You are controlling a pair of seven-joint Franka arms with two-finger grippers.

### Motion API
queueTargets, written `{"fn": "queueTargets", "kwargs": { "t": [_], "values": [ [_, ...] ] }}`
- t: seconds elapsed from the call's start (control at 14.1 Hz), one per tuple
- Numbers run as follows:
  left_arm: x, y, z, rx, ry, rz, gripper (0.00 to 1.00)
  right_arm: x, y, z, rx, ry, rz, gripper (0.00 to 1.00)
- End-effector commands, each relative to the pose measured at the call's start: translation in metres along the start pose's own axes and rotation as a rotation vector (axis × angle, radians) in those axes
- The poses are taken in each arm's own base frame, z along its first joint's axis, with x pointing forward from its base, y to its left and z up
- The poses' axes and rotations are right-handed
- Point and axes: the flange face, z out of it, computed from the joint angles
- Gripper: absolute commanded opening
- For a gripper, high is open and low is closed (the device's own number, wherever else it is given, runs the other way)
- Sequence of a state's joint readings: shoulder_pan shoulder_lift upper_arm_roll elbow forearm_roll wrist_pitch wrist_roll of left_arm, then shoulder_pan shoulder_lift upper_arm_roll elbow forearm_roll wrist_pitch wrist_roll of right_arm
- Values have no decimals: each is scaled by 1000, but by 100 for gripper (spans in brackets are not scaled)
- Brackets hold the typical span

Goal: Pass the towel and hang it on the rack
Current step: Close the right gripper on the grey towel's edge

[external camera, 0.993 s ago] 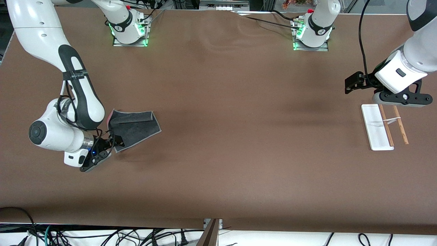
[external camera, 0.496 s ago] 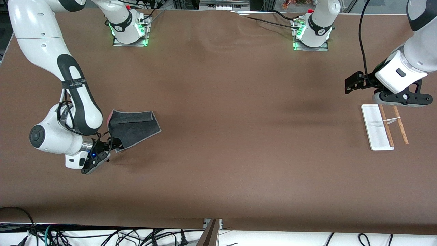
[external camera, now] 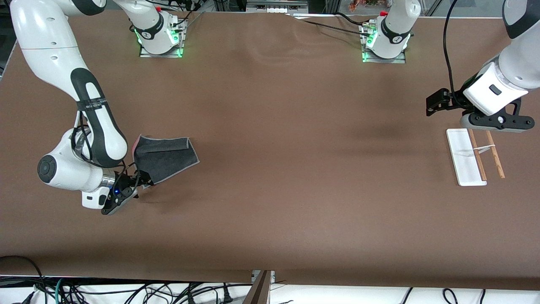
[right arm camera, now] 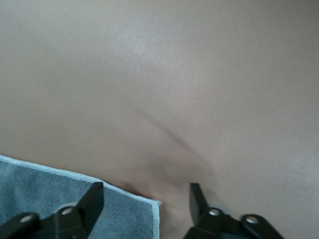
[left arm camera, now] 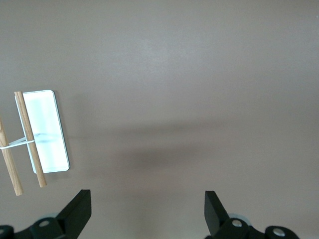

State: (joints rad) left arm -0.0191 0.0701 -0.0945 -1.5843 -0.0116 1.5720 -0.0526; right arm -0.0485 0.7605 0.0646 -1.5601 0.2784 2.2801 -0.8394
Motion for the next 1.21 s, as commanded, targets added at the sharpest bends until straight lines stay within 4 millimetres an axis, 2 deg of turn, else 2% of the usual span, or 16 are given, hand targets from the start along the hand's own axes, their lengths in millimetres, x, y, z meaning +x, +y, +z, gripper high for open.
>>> {"fn": "queueTargets", "kwargs": {
  "t": [0.0, 0.14, 0.35, 0.71, 0.92, 1.13],
  "values": [
    [3, -2, -6, 19, 5, 8, 100, -3, -1, 6, 29, 16, 0, 61],
    [3, -2, -6, 19, 4, 8, 100, -5, -1, 9, 37, 15, 7, 49],
    [2, -3, -5, 19, 2, 5, 100, -6, -1, 11, 40, 13, 9, 37],
    [2, -3, -5, 19, 2, 5, 100, -8, 0, 12, 47, 16, 20, 1],
    [2, -3, -5, 19, 2, 5, 100, -5, -1, 10, 52, 16, 31, 0],
    [2, -3, -5, 19, 2, 5, 100, 10, -10, -13, 50, 27, 39, 0]
  ]
}}
